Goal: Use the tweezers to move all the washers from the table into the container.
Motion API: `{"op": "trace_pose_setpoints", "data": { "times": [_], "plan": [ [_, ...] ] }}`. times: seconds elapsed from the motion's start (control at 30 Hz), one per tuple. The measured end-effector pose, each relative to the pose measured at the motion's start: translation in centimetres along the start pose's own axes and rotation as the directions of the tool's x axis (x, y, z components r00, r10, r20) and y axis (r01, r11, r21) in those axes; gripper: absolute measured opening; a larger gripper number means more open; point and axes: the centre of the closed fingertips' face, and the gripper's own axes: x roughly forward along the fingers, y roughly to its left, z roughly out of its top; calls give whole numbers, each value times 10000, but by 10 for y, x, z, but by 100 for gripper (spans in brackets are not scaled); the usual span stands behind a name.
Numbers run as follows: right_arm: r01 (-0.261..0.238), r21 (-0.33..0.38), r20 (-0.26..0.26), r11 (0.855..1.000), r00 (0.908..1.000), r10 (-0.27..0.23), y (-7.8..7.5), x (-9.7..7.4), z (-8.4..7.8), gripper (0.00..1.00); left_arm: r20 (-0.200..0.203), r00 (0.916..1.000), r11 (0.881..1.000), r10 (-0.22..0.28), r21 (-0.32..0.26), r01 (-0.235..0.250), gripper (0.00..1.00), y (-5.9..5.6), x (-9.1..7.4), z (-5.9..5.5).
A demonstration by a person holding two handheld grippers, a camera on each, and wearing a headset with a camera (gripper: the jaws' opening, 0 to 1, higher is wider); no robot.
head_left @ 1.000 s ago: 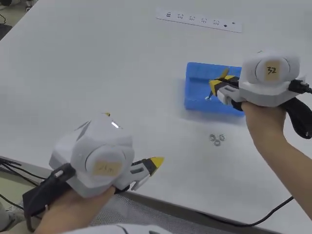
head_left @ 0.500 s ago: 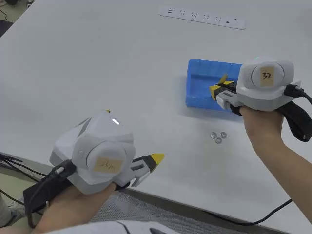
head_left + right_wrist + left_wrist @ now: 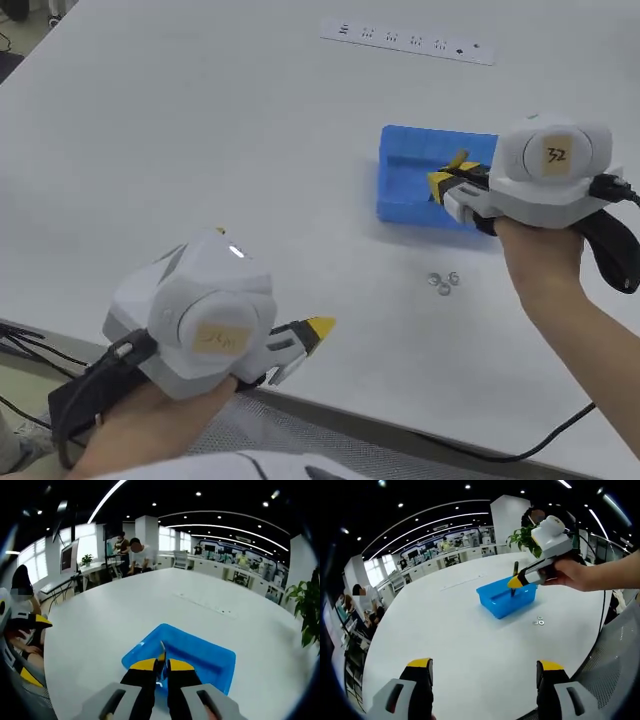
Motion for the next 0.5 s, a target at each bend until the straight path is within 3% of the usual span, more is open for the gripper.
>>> {"op": "trace_pose_setpoints", "data": {
  "times": [0.3,0.5],
  "plan": [
    [82,233,899,9997,9959,-102,1,-32,25,3,43,10000,10000,21,40,-21,87,0,0,1],
    [-24,185,1156,9998,9933,2,9,-47,32,3,30,10000,10000,3,64,-3,87,-2,-2,1]
  ]
}}
